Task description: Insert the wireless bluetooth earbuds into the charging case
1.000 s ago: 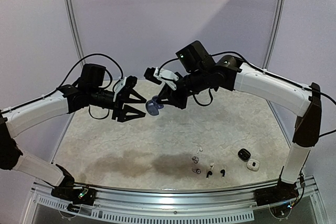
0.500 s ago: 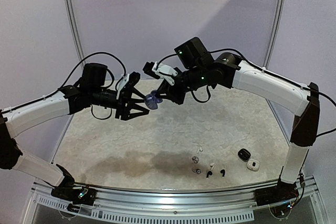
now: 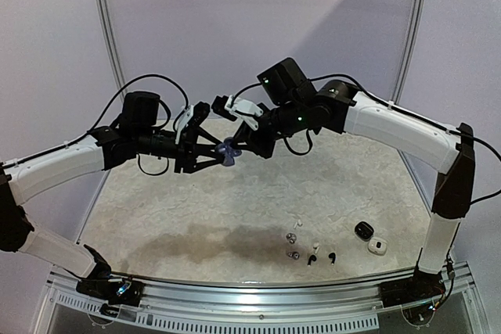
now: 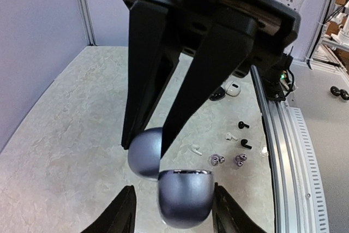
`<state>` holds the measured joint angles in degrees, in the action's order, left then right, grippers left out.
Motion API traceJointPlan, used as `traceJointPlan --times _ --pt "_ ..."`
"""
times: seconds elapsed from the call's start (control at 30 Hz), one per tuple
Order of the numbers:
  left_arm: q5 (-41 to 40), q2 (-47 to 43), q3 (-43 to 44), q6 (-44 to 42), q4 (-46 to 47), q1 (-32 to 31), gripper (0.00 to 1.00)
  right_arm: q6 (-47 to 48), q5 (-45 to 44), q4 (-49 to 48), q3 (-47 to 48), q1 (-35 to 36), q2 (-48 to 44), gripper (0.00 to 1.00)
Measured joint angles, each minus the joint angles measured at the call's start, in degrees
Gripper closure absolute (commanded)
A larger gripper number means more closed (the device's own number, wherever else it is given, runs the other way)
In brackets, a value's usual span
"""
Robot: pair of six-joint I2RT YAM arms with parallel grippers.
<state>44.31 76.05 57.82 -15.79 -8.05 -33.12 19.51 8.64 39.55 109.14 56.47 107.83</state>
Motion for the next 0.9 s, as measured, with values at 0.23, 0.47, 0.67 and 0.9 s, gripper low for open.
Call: traceJointPlan --times 0.23,0.47,0.67,0.9 --pt "0.33 0.0 0.0 0.22 0.04 -0.26 0.9 0.04 -0.44 0.2 0.13 0.09 0.26 1.0" --pt "0.28 0.0 0.0 -0.28 -0.02 -0.31 1.0 -0.15 -0.5 0.37 0.2 0.09 0.26 0.79" --pt "1.79 -0.09 -0.59 1.6 1.16 0.2 1.0 -1.64 -1.51 -2.75 -1.81 -0.2 -0.33 0.42" --pt "5.09 -0.15 -3.06 9.62 13.62 1.38 1.0 -10.62 9.53 -19.06 -21.84 -5.92 -9.7 0.31"
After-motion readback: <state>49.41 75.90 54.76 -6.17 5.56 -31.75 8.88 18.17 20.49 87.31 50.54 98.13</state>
